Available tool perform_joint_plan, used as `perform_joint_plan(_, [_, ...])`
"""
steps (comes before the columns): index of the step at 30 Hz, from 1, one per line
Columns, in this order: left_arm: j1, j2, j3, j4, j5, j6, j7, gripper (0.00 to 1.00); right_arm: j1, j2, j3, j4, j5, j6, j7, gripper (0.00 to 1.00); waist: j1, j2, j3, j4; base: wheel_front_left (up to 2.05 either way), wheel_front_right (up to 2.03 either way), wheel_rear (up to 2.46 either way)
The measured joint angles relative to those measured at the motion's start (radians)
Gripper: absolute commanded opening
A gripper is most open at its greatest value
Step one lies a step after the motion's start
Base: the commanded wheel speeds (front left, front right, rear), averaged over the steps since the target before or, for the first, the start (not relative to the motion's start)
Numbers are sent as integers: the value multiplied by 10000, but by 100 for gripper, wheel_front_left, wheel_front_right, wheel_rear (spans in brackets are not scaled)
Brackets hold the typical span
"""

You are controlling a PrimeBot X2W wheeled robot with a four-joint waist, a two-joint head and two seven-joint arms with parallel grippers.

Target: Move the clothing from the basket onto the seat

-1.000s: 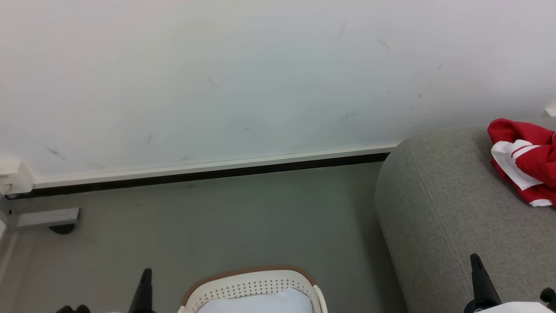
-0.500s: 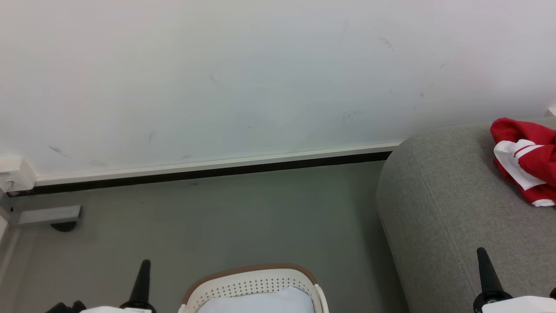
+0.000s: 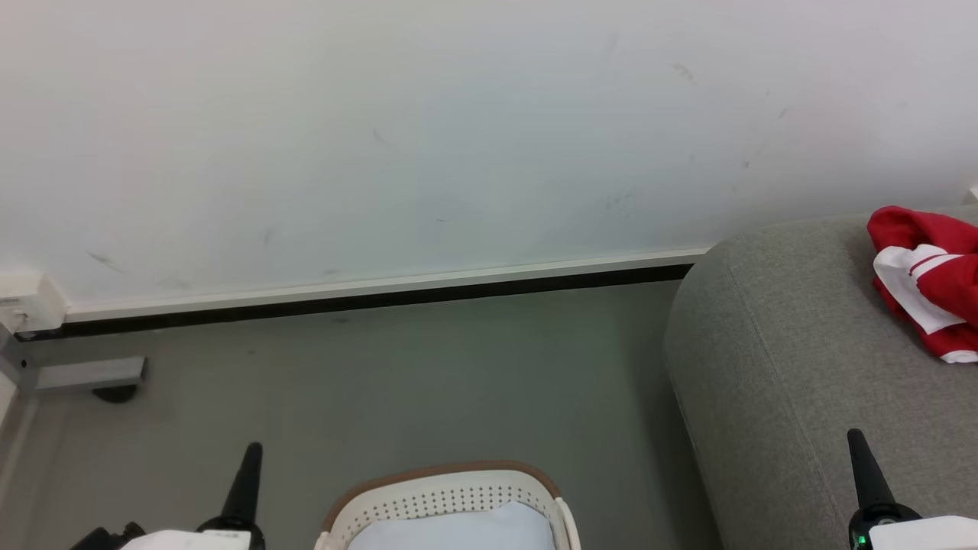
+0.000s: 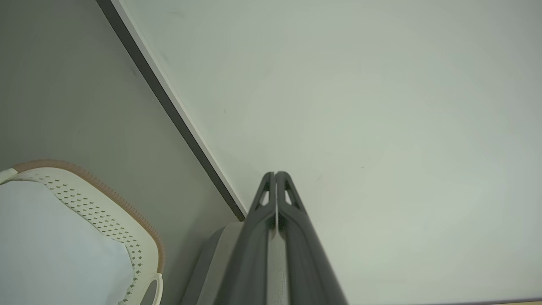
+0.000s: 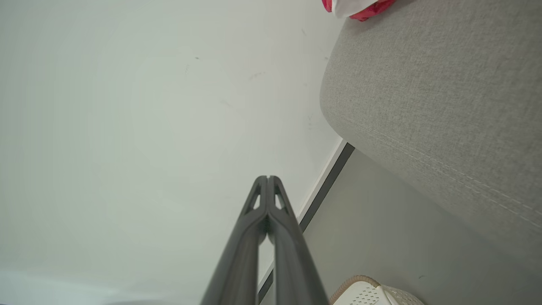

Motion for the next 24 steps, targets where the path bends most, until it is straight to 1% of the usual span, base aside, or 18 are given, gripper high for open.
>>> perform_joint_plan(11, [-127, 4, 117, -8, -982, -123, 215, 0, -81, 0, -159, -132, 876, 0, 224, 0, 0, 0, 40, 40, 0, 0, 0])
perform_joint_plan(24, [-293, 10, 228, -23, -1891, -249, 476, 0, -156, 0, -341, -280, 1881, 0, 495, 0, 0, 0, 87, 88, 0, 0, 0])
